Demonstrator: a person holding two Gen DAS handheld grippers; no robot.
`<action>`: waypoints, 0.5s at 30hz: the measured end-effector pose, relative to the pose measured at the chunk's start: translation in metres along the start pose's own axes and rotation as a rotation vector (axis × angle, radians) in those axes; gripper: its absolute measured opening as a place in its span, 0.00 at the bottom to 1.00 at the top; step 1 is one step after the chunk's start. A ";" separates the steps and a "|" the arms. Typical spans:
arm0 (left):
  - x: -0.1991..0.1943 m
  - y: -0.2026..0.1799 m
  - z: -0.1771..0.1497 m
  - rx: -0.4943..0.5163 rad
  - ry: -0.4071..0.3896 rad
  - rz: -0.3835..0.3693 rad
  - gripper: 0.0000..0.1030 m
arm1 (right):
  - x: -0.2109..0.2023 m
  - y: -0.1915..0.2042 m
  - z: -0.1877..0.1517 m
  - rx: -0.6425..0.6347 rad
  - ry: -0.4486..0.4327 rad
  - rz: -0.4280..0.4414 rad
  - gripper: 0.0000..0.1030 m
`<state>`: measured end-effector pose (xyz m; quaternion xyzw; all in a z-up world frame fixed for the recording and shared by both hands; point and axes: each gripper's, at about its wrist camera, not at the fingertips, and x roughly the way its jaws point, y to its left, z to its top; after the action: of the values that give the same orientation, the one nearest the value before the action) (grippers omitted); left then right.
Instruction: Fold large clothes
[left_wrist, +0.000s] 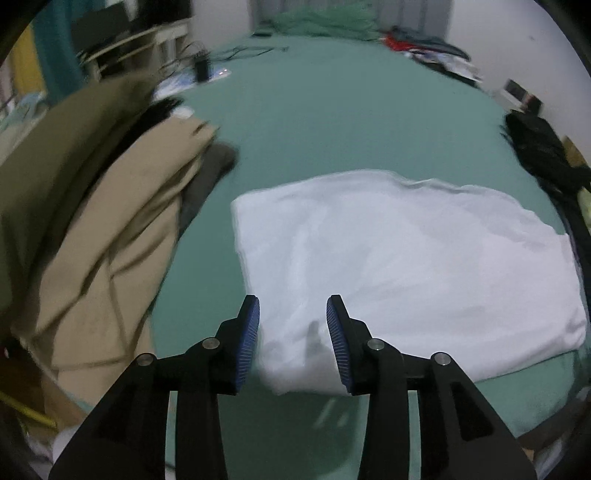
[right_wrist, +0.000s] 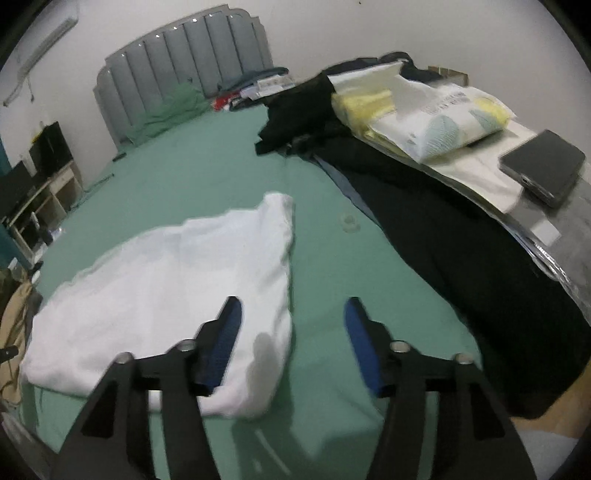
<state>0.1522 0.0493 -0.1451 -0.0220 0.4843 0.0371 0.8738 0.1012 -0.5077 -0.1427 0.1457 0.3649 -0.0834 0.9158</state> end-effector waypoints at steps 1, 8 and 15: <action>0.003 -0.009 0.005 0.016 -0.003 -0.017 0.39 | 0.006 0.004 0.002 -0.007 0.009 0.011 0.58; 0.040 -0.077 0.042 0.077 0.021 -0.098 0.39 | 0.049 0.056 0.021 -0.112 0.049 0.141 0.58; 0.091 -0.125 0.077 0.103 0.063 -0.130 0.39 | 0.080 0.072 0.022 -0.121 0.113 0.210 0.58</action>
<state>0.2764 -0.0655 -0.1813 -0.0095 0.5102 -0.0455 0.8588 0.1912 -0.4508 -0.1683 0.1324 0.4031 0.0435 0.9045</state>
